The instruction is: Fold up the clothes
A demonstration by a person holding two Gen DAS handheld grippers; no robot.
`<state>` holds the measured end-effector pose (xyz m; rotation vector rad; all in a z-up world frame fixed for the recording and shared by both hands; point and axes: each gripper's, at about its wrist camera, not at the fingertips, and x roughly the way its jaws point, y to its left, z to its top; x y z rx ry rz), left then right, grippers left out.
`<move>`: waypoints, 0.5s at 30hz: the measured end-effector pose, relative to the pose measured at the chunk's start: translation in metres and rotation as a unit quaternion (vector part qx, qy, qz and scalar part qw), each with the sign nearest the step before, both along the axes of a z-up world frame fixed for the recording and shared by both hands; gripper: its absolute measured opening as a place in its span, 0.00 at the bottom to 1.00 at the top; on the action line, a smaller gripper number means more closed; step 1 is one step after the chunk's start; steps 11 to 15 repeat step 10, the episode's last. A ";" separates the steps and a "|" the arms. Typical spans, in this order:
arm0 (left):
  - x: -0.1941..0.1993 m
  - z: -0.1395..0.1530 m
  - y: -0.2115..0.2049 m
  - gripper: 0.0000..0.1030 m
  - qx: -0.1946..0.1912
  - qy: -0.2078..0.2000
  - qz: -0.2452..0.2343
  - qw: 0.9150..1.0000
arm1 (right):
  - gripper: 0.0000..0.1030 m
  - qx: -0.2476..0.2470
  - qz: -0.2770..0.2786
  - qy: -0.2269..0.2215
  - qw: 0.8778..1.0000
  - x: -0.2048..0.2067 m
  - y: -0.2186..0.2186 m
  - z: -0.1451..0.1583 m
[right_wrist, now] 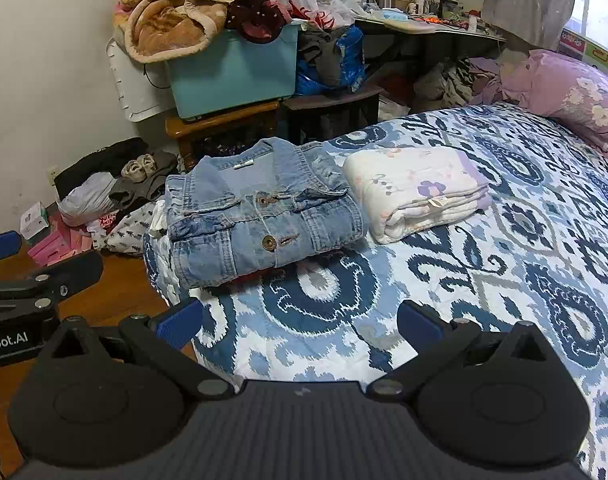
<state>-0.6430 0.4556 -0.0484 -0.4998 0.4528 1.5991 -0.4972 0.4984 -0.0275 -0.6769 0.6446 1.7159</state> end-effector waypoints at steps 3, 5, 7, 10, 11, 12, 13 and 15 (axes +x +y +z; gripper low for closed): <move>-0.002 0.000 0.001 1.00 -0.001 -0.002 -0.001 1.000 | 1.00 -0.001 0.001 0.002 1.000 -0.001 0.001 0.000; -0.002 0.001 0.001 1.00 -0.002 -0.002 -0.001 1.000 | 1.00 -0.002 0.000 0.002 1.000 -0.002 0.002 -0.001; -0.002 0.001 0.001 1.00 -0.003 -0.005 -0.003 1.000 | 1.00 -0.003 0.000 0.003 1.000 -0.003 0.003 -0.001; -0.002 0.001 0.001 1.00 -0.001 -0.011 -0.006 1.000 | 1.00 -0.004 -0.001 0.004 1.000 -0.003 0.003 -0.003; -0.002 0.001 0.001 1.00 -0.001 -0.011 -0.006 1.000 | 1.00 -0.004 -0.001 0.004 1.000 -0.003 0.003 -0.003; -0.002 0.001 0.001 1.00 -0.001 -0.011 -0.006 1.000 | 1.00 -0.004 -0.001 0.004 1.000 -0.003 0.003 -0.003; -0.002 0.001 0.001 1.00 -0.001 -0.011 -0.006 1.000 | 1.00 -0.004 -0.001 0.004 1.000 -0.003 0.003 -0.003; -0.002 0.001 0.001 1.00 -0.001 -0.011 -0.006 1.000 | 1.00 -0.004 -0.001 0.004 1.000 -0.003 0.003 -0.003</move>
